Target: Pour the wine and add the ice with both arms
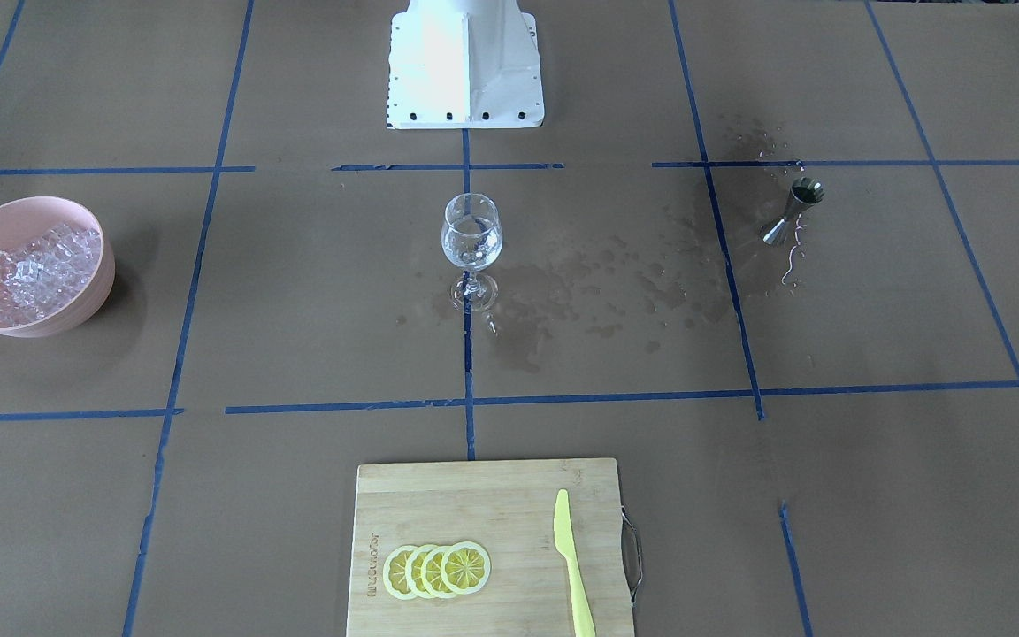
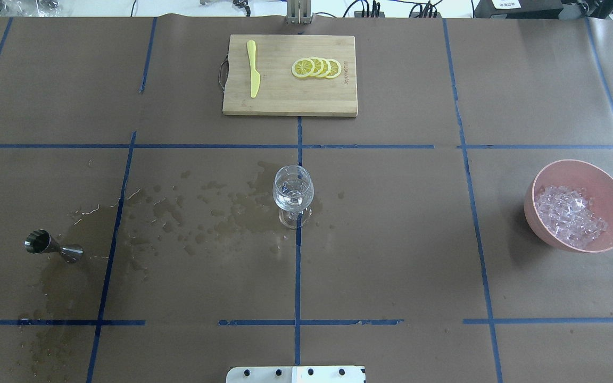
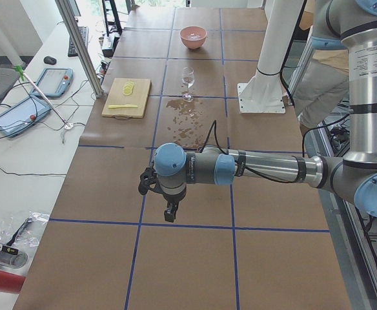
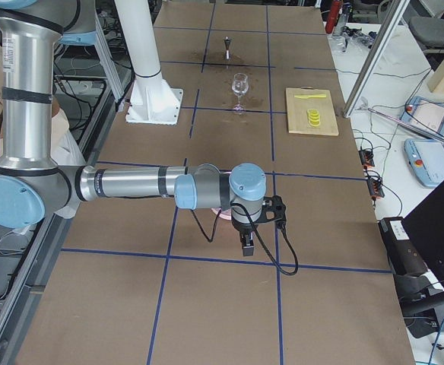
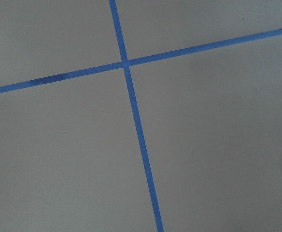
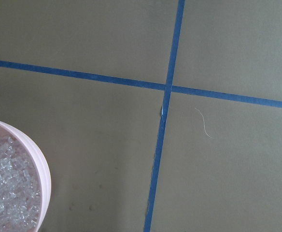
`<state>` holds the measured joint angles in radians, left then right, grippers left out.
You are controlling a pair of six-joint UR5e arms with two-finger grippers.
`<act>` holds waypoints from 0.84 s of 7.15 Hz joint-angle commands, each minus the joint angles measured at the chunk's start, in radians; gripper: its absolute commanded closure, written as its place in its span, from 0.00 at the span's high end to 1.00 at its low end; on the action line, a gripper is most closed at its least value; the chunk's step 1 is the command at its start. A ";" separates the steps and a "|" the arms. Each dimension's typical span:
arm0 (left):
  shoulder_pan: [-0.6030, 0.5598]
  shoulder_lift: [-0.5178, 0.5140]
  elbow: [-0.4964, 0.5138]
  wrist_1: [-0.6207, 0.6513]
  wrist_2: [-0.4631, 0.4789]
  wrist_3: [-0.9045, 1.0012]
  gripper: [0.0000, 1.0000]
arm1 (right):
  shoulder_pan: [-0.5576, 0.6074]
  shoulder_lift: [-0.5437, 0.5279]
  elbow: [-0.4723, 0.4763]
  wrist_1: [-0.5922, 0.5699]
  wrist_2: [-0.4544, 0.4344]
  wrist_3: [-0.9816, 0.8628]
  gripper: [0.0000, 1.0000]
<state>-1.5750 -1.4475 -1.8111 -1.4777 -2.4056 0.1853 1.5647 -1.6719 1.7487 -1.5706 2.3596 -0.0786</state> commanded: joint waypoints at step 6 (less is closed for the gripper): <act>-0.005 -0.036 -0.048 -0.031 0.089 -0.003 1.00 | -0.002 0.000 -0.001 0.001 0.013 0.104 1.00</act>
<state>-1.5790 -1.4738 -1.8673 -1.4834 -2.3165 0.1824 1.5637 -1.6720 1.7466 -1.5723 2.3715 -0.0472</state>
